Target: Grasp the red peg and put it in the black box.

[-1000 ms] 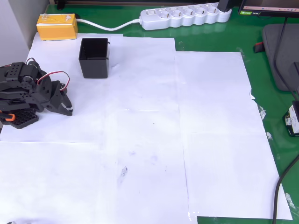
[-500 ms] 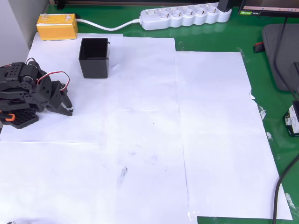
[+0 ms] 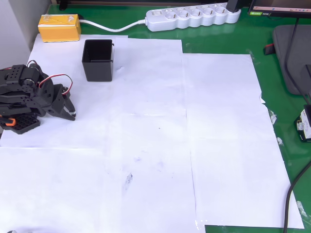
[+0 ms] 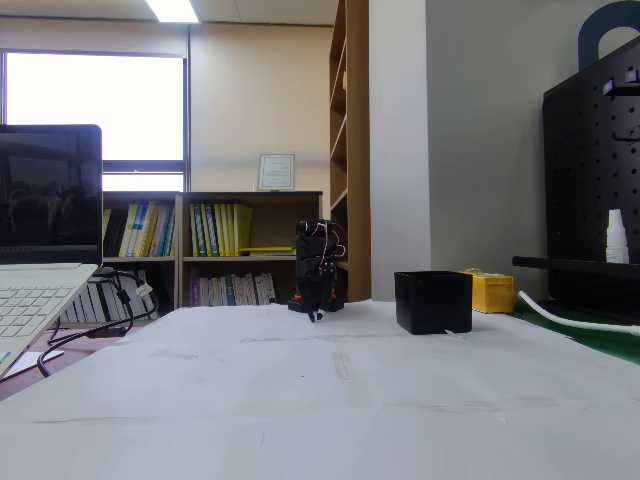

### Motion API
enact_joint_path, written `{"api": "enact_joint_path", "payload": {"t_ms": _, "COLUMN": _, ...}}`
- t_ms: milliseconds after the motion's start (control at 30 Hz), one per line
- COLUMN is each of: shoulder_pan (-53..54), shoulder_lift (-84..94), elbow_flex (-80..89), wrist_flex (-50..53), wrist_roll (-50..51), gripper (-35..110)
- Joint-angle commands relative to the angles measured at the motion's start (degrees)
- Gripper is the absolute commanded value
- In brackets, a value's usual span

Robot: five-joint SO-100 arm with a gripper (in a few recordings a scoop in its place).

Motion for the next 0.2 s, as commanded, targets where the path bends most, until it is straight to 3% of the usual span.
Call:
{"api": "enact_joint_path", "payload": {"t_ms": 0, "shoulder_pan": 1.32, "shoulder_lift": -5.45, "elbow_flex": -4.83, "wrist_flex": 5.01, "wrist_roll": 0.26, "gripper": 0}}
{"api": "enact_joint_path", "payload": {"t_ms": 167, "shoulder_pan": 1.32, "shoulder_lift": -5.45, "elbow_flex": -4.83, "wrist_flex": 5.01, "wrist_roll": 0.26, "gripper": 0}}
